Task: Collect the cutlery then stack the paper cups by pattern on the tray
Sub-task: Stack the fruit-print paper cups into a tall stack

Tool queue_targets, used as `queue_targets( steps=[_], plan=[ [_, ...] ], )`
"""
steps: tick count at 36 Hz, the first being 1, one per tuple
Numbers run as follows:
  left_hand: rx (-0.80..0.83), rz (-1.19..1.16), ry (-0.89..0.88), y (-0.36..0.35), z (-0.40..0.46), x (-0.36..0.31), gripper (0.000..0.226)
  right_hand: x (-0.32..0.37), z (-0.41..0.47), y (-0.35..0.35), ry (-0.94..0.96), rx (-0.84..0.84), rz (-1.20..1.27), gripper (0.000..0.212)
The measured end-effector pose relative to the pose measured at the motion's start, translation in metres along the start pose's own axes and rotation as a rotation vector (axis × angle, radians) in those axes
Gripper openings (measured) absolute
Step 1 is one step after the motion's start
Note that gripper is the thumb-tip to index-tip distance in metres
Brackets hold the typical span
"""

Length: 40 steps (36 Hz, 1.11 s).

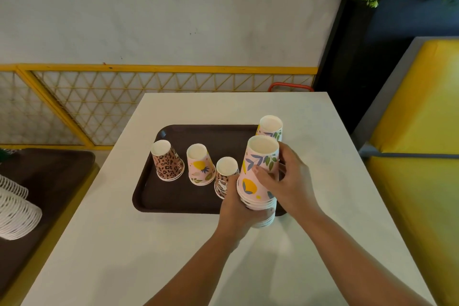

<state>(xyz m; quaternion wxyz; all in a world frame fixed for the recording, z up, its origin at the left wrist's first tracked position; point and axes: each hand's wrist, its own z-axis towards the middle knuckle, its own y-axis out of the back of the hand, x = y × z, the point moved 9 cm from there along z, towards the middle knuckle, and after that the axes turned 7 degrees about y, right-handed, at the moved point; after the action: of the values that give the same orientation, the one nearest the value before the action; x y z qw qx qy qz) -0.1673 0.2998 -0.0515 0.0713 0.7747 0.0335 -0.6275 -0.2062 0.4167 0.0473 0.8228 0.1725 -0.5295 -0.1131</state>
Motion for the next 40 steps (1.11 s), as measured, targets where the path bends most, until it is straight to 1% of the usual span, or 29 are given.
queue_targets(
  steps=[9, 13, 16, 19, 21, 23, 25, 27, 29, 32, 40],
  plan=[
    [0.013, 0.029, 0.030, -0.001, -0.001, 0.007, 0.094, 0.013, 0.009, 0.011, 0.047, -0.042, 0.027, 0.050],
    [-0.015, 0.043, 0.057, 0.001, -0.001, 0.009, 0.087, 0.020, 0.018, 0.020, 0.062, -0.083, 0.084, 0.042],
    [-0.019, 0.030, 0.066, 0.002, -0.001, 0.011, 0.085, 0.032, 0.032, 0.032, 0.051, -0.157, 0.194, 0.034],
    [-0.015, 0.019, 0.074, 0.003, -0.001, 0.012, 0.085, 0.036, 0.051, 0.050, 0.039, -0.292, 0.332, 0.036],
    [-0.014, 0.014, 0.078, 0.004, -0.001, 0.010, 0.084, 0.038, 0.063, 0.062, 0.046, -0.386, 0.377, 0.035],
    [-0.013, 0.011, 0.090, 0.004, -0.001, 0.010, 0.086, 0.039, 0.075, 0.069, 0.076, -0.431, 0.346, 0.031],
    [-0.017, 0.009, 0.103, 0.006, 0.000, 0.011, 0.088, 0.035, 0.085, 0.067, 0.094, -0.433, 0.271, 0.036],
    [-0.021, 0.010, 0.107, 0.007, 0.002, 0.010, 0.086, 0.025, 0.093, 0.060, 0.087, -0.421, 0.206, 0.043],
    [-0.013, 0.005, 0.108, 0.007, 0.003, 0.009, 0.082, 0.012, 0.098, 0.051, 0.080, -0.403, 0.143, 0.047],
    [-0.004, -0.021, 0.122, 0.007, 0.005, 0.009, 0.087, -0.007, 0.100, 0.038, 0.056, -0.359, 0.061, 0.050],
    [0.007, -0.059, 0.130, 0.006, 0.006, 0.007, 0.083, -0.043, 0.086, 0.013, 0.000, -0.253, -0.091, 0.051]
  ],
)
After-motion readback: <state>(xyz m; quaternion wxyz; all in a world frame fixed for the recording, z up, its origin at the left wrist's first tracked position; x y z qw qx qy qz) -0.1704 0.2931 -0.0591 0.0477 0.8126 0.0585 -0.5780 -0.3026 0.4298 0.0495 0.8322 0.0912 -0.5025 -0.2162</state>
